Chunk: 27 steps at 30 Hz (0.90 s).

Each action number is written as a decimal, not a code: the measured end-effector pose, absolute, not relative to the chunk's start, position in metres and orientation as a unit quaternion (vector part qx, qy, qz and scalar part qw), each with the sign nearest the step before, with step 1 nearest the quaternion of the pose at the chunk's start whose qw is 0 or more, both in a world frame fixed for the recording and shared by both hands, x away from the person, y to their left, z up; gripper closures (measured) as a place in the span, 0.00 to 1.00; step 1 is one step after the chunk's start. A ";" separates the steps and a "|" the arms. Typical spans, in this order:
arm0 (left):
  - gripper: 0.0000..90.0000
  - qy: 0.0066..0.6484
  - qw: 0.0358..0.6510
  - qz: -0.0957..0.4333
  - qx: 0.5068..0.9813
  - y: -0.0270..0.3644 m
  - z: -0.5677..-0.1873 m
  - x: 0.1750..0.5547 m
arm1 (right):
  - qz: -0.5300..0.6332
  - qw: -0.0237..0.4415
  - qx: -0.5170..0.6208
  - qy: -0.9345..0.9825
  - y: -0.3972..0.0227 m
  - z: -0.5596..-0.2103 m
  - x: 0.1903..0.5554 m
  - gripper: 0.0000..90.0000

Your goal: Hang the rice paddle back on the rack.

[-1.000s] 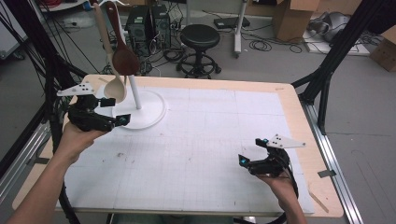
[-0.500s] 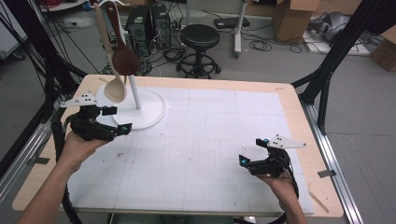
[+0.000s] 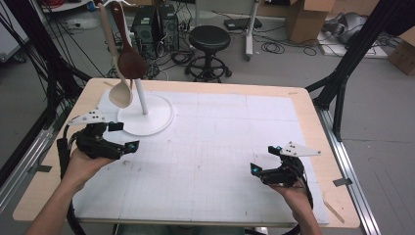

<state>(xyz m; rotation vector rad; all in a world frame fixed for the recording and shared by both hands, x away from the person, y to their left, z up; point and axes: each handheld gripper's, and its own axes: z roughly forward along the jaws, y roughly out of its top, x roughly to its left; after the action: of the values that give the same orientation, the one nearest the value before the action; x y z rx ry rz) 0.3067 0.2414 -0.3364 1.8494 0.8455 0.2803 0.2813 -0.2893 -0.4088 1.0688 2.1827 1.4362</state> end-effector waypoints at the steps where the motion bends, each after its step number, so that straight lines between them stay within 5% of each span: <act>1: 0.02 0.353 0.517 0.117 0.771 0.242 -0.338 0.306 | 0.502 0.160 0.372 0.764 -0.289 -0.409 0.281 0.01; 27: 0.02 0.361 0.510 0.106 0.774 0.252 -0.370 0.284 | 0.501 0.159 0.374 0.764 -0.290 -0.410 0.278 0.01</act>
<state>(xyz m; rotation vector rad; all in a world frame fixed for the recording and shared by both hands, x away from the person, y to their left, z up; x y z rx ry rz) 0.2840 0.2515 -0.3702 1.8633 0.8685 0.2562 0.2781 -0.2898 -0.4096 1.0704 2.1837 1.4327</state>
